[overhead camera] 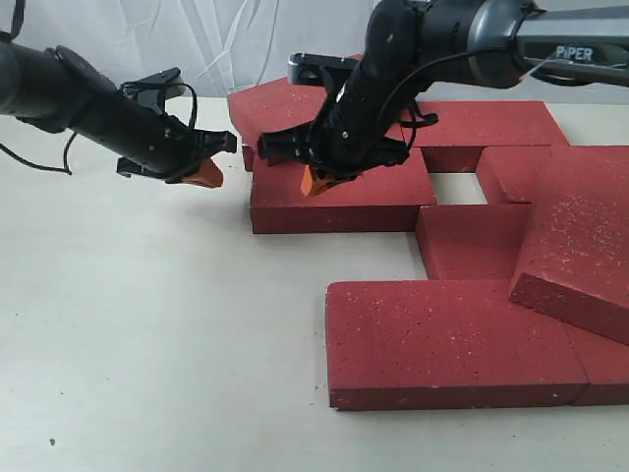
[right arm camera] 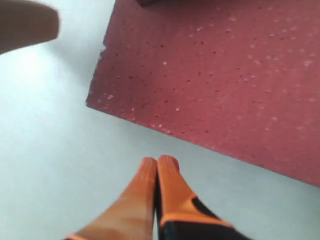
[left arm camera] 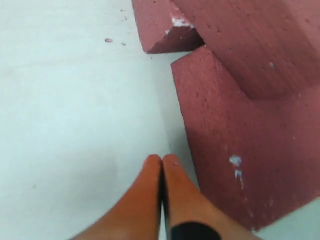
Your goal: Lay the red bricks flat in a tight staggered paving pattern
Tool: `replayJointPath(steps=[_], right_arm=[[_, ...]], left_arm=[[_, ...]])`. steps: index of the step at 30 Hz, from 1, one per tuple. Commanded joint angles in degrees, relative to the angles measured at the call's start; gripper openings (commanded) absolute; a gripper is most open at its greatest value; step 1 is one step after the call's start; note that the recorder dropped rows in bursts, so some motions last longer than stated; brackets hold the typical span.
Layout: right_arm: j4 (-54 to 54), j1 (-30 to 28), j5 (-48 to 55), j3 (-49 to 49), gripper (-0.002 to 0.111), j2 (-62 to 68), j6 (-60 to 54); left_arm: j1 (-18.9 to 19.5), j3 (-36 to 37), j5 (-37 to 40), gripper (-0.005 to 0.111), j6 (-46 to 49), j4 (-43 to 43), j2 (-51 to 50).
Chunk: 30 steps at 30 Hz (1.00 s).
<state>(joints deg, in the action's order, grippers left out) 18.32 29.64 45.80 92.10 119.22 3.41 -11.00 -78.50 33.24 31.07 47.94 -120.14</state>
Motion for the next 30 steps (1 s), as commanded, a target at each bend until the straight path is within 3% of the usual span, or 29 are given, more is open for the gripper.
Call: replayJointPath(steps=[1, 10, 15, 24, 30], right_arm=[[0.4, -3.3, 4.1, -0.1, -0.001, -3.0, -2.7], [4.4, -10.3, 8.8, -3.6, -0.001, -7.9, -11.5], [7.7, -15.7, 8.5, -9.6, -0.001, -11.6, -14.9], [6.7, -19.0, 1.6, -17.6, -0.001, -15.1, -15.3], [7.5, -19.0, -1.6, -17.6, -0.001, -15.0, -15.3]], left_arm=[[0.0, -0.3, 4.2, 0.000, -12.5, -14.7, 6.1], [-0.1, -0.3, 13.1, 0.000, -19.5, -26.2, 13.9], [-3.2, -0.3, 13.7, 0.000, -26.1, -37.7, 16.8], [-9.8, -0.3, 8.6, 0.000, -26.0, -38.5, 17.4], [-10.3, -0.3, 3.4, 0.000, -26.0, -38.5, 17.1]])
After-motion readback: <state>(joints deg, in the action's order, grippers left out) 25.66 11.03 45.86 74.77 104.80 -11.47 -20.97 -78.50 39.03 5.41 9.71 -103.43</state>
